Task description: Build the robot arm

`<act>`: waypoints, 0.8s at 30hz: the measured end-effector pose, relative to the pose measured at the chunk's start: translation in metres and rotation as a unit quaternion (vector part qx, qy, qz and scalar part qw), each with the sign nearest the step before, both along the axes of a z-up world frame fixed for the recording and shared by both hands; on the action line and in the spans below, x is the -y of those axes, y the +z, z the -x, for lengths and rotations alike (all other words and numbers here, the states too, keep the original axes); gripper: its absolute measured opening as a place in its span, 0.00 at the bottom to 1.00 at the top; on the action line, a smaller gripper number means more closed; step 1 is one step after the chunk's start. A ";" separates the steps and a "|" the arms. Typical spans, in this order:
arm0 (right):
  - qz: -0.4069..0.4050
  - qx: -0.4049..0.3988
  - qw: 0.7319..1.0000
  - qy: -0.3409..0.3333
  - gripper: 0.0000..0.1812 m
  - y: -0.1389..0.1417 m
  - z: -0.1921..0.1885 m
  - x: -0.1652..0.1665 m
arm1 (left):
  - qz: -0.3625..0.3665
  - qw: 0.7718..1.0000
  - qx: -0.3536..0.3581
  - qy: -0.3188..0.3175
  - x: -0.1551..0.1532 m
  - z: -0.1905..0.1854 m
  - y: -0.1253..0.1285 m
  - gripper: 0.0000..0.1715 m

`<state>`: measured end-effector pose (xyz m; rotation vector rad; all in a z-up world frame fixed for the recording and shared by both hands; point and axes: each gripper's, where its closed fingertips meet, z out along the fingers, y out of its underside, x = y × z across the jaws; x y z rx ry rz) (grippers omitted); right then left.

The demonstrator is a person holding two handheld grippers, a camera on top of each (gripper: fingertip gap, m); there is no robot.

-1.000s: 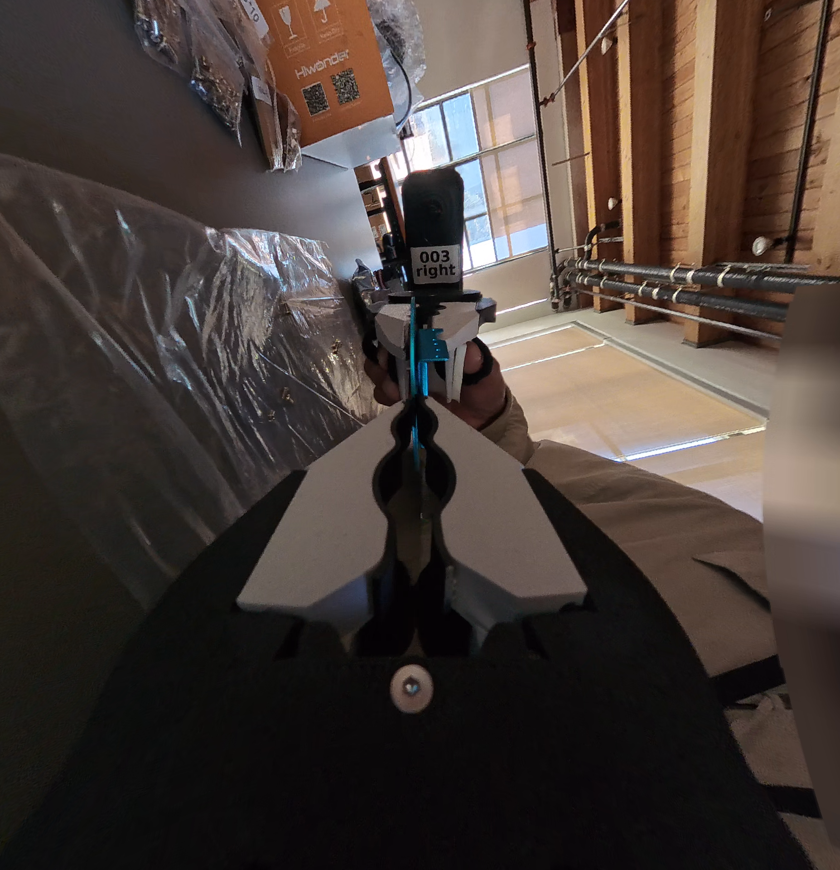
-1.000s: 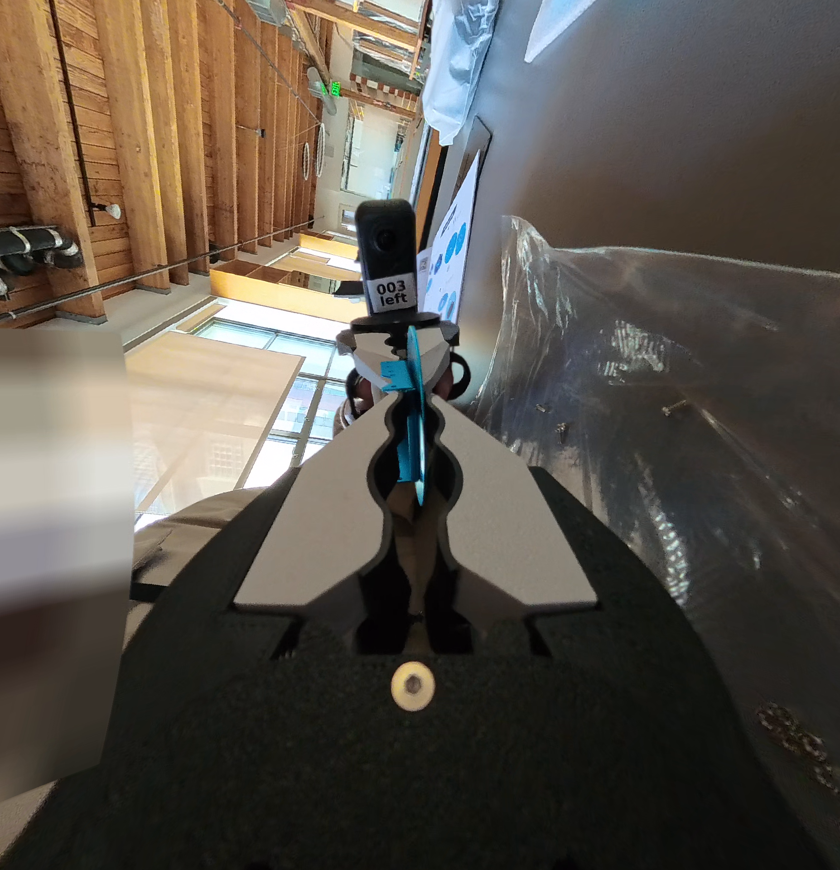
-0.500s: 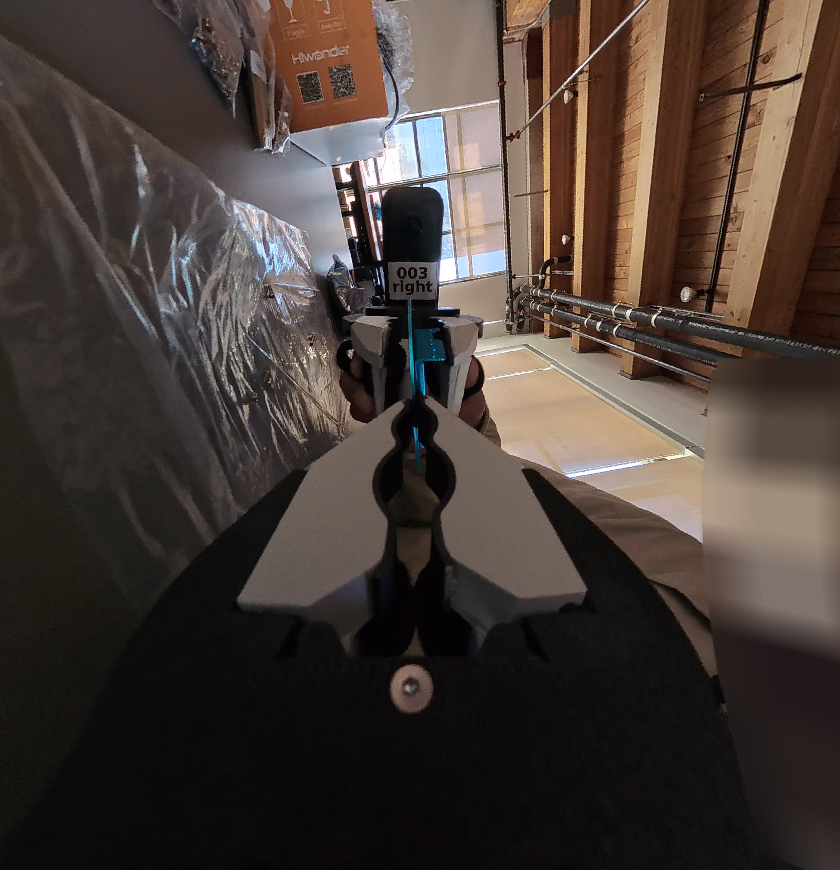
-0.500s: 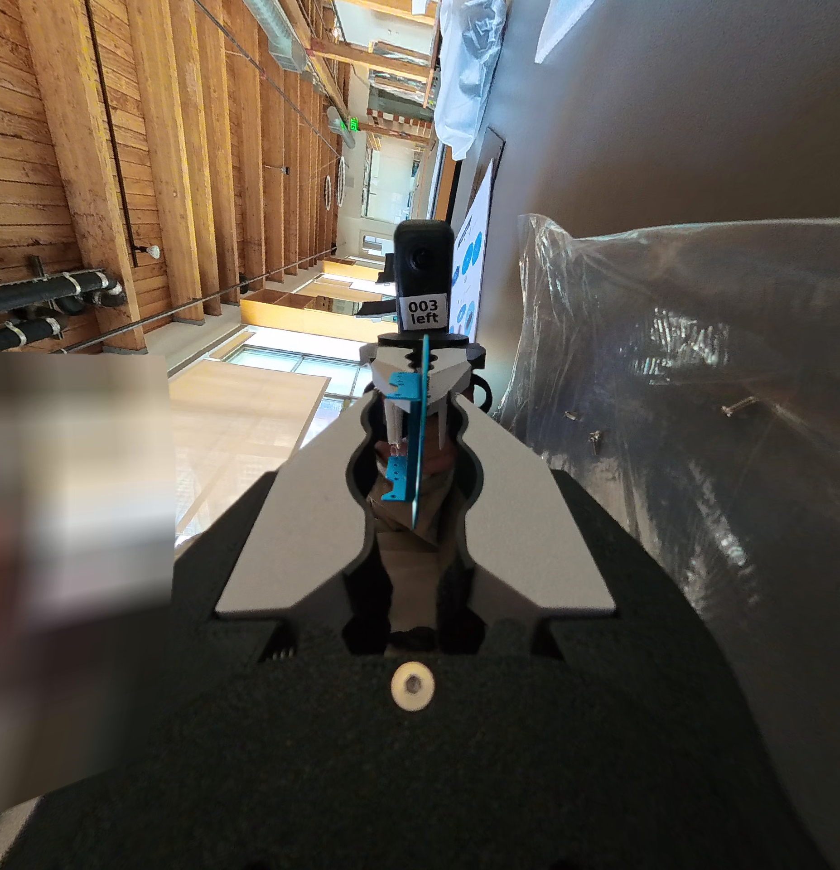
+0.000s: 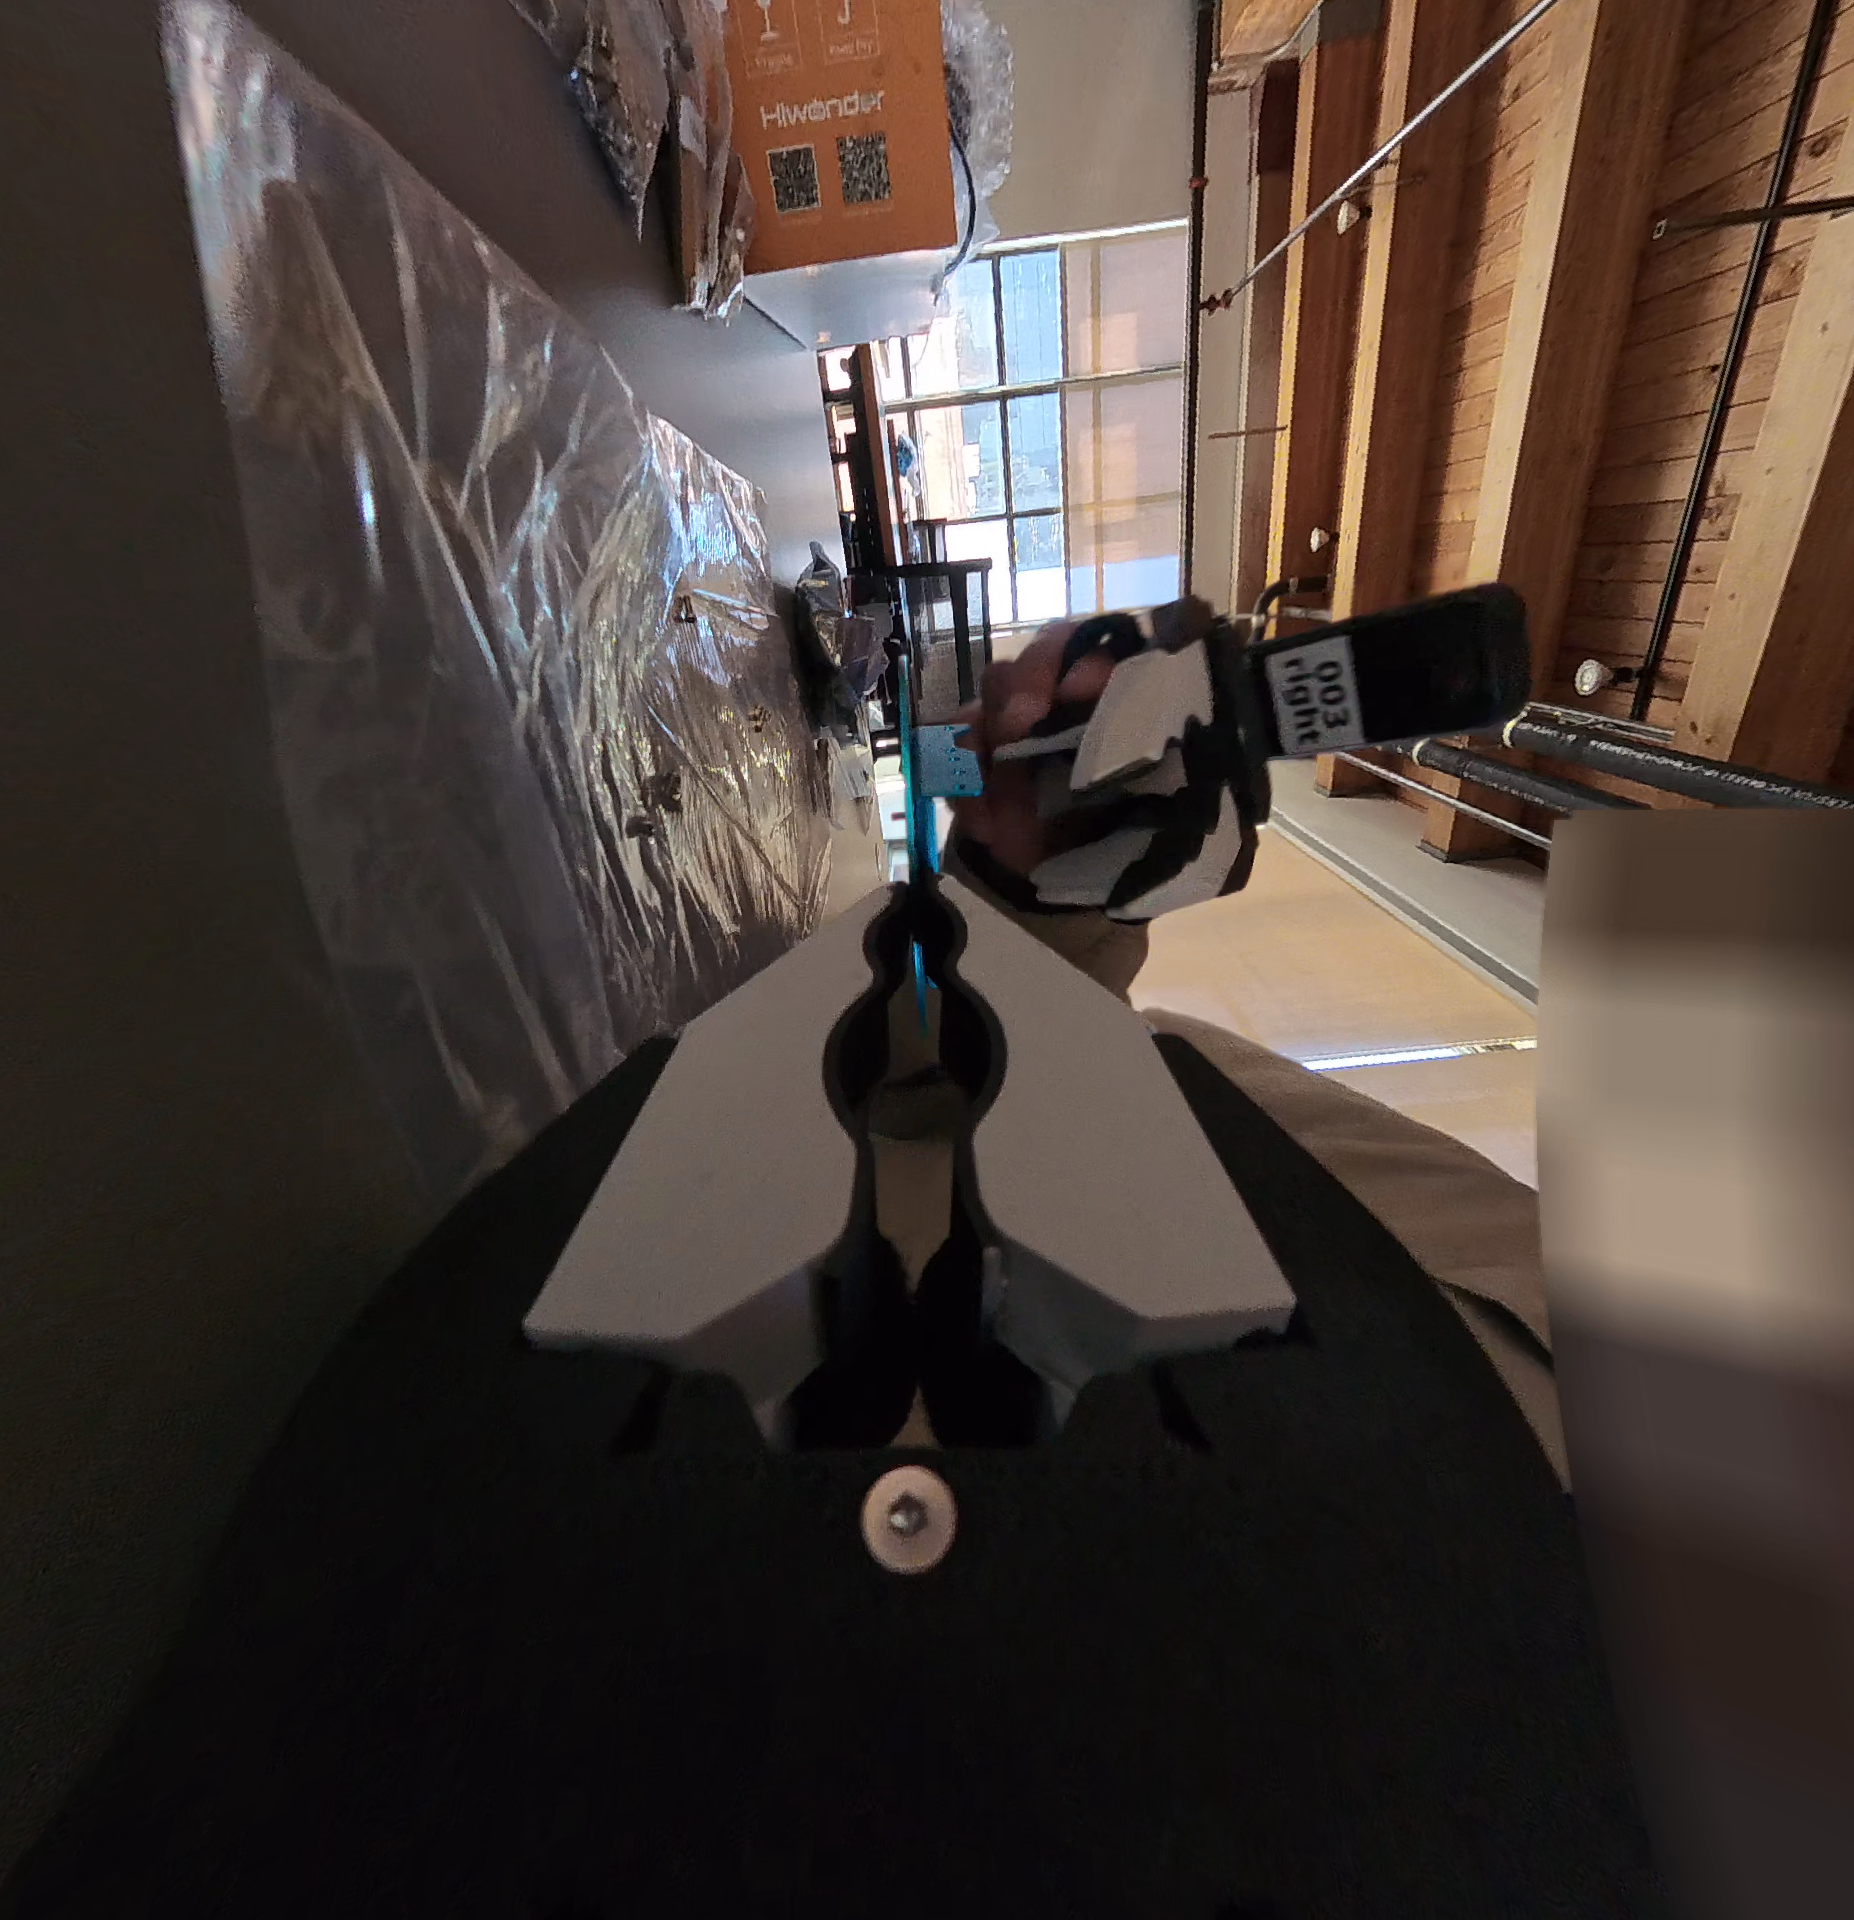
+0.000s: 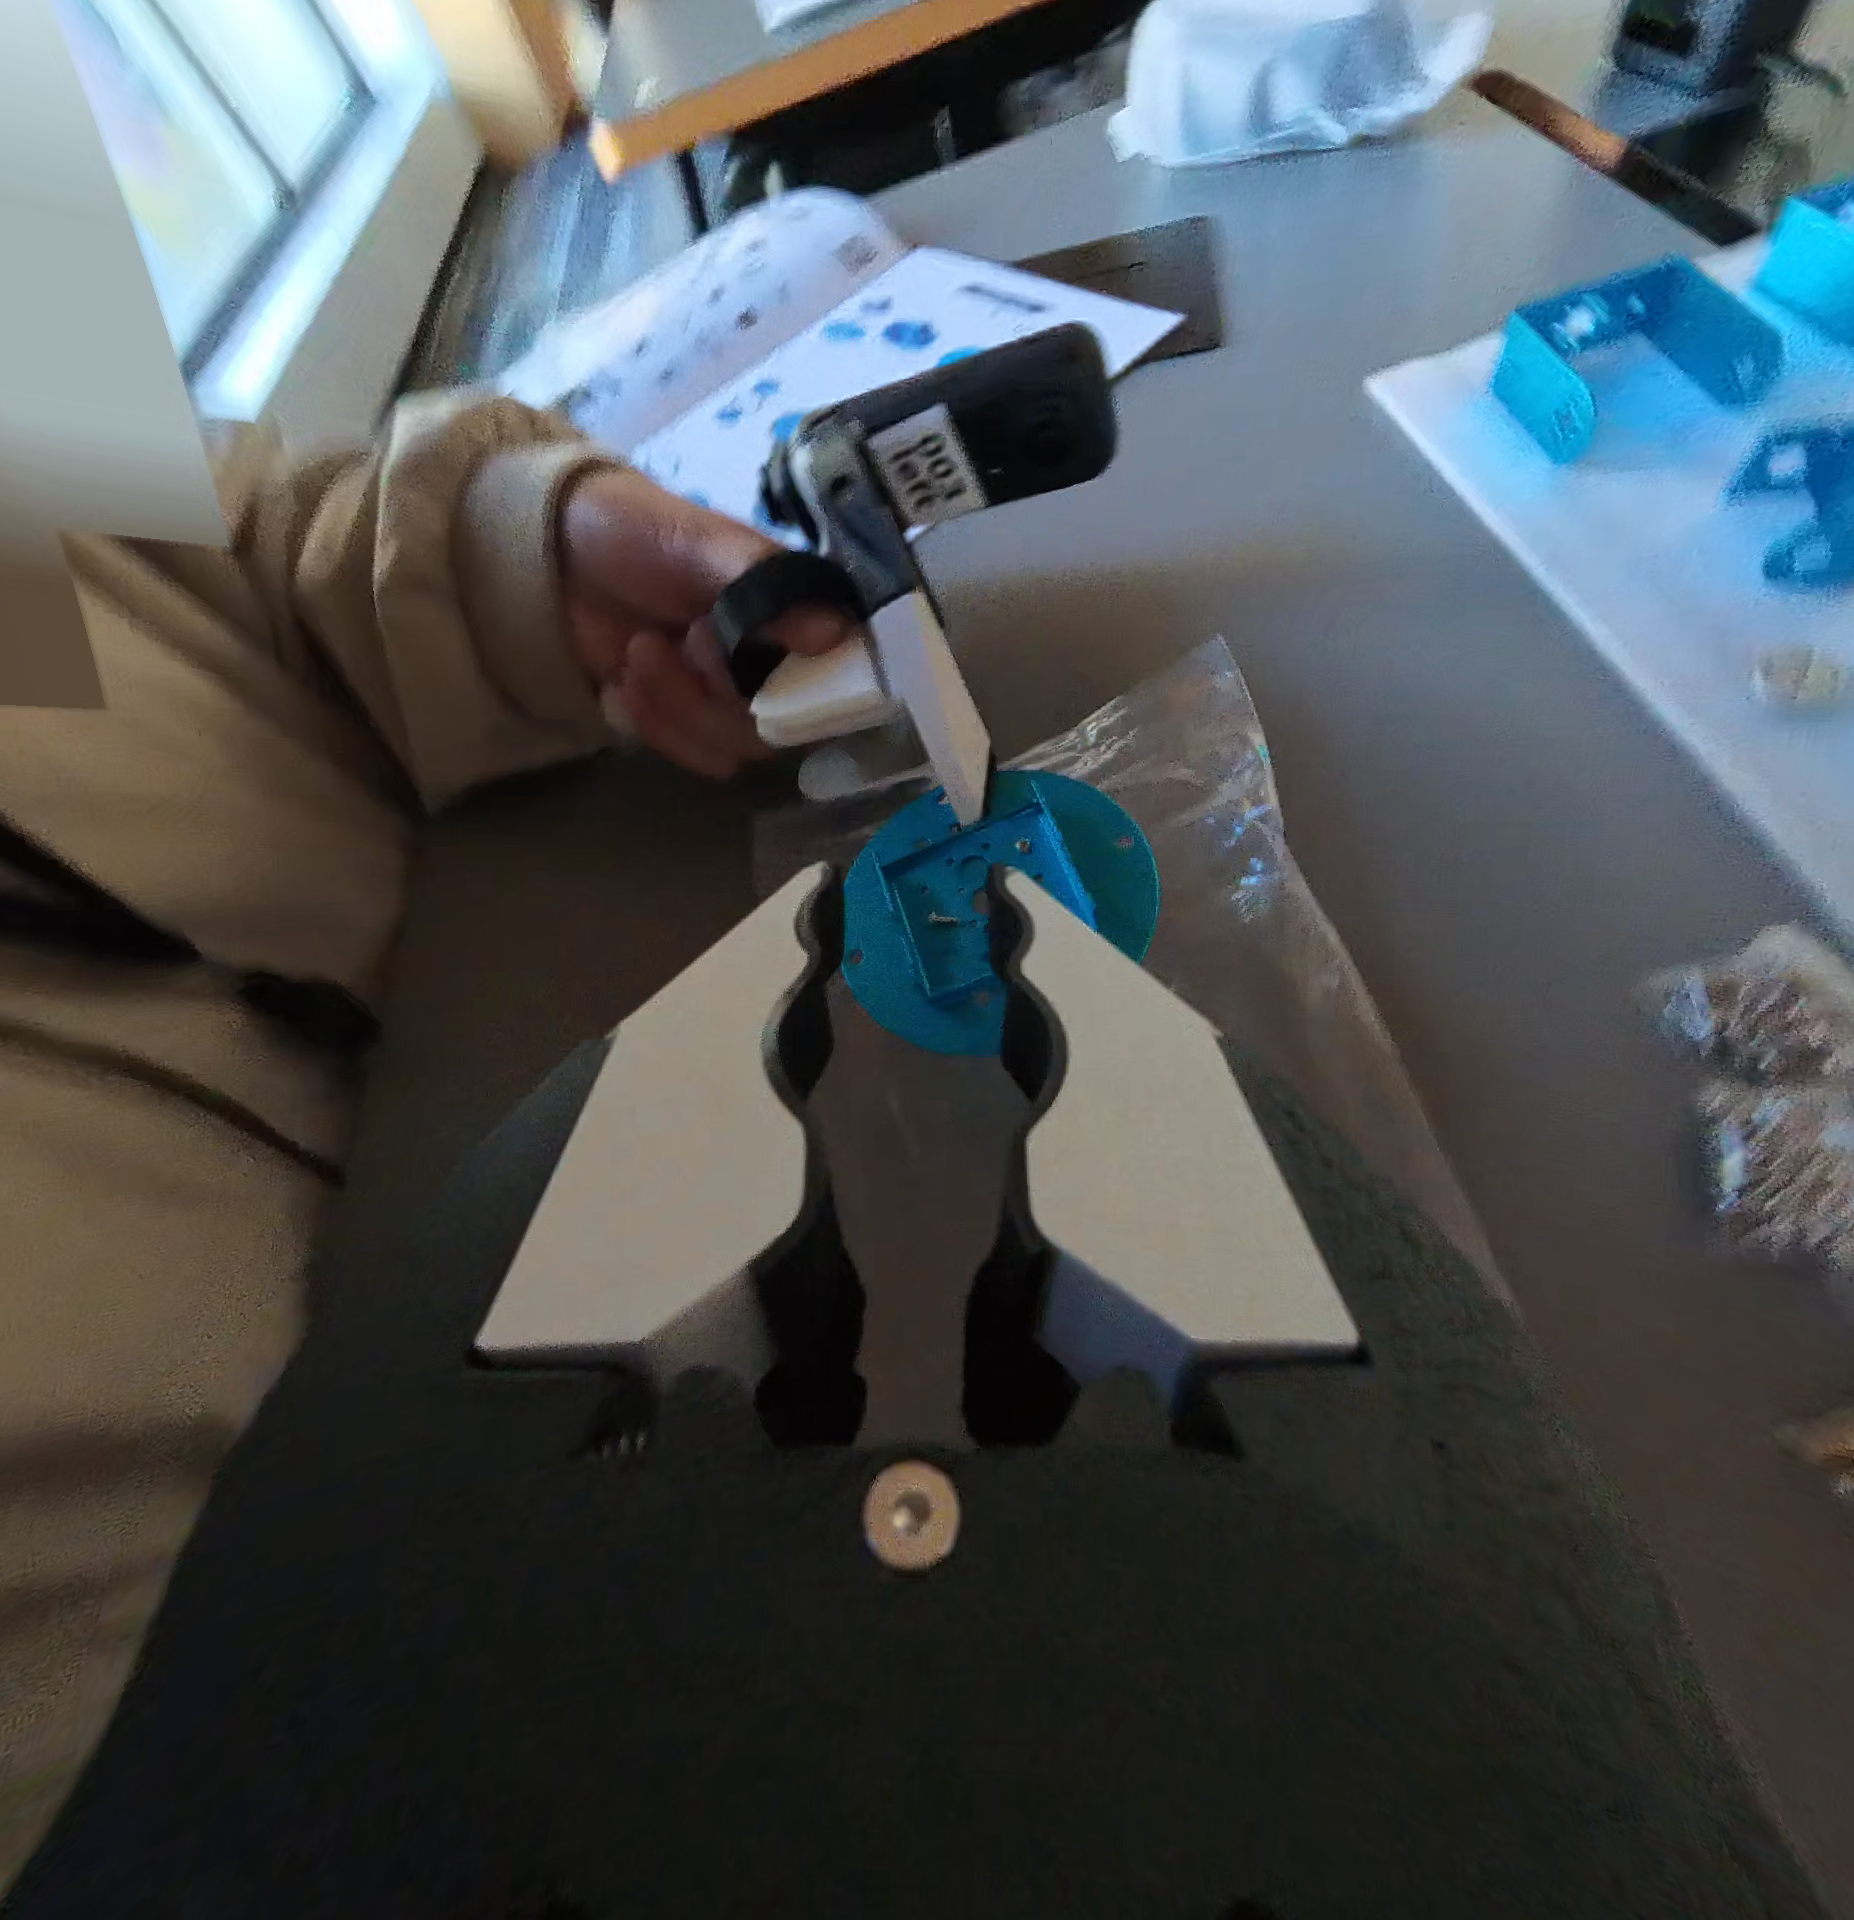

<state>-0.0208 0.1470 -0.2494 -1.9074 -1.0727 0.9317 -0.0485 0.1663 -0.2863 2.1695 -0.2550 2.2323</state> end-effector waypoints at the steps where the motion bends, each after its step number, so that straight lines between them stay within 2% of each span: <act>1: -0.032 0.032 0.999 0.027 0.14 -0.001 0.001 0.001 | 0.000 1.000 -0.002 -0.006 0.002 0.000 -0.001 0.00; 5: -0.135 0.147 0.966 0.163 0.09 -0.005 0.003 0.006 | 0.003 0.999 -0.006 -0.033 0.009 -0.001 -0.003 0.00; 8: -0.139 0.201 0.933 0.265 0.08 -0.011 0.007 0.018 | 0.005 0.999 -0.007 -0.045 0.012 -0.001 -0.006 0.00; 13: -0.179 0.278 0.872 0.362 0.06 -0.024 0.011 0.015 | 0.003 0.998 -0.007 -0.063 0.017 -0.003 -0.006 0.00; 16: -0.177 0.324 0.837 0.404 0.06 -0.040 0.008 0.017 | 0.005 0.998 -0.006 -0.068 0.018 -0.004 -0.006 0.00; 24: -0.166 0.338 0.812 0.446 0.03 -0.044 0.011 0.025 | 0.001 0.997 -0.006 -0.077 0.022 -0.004 -0.006 0.00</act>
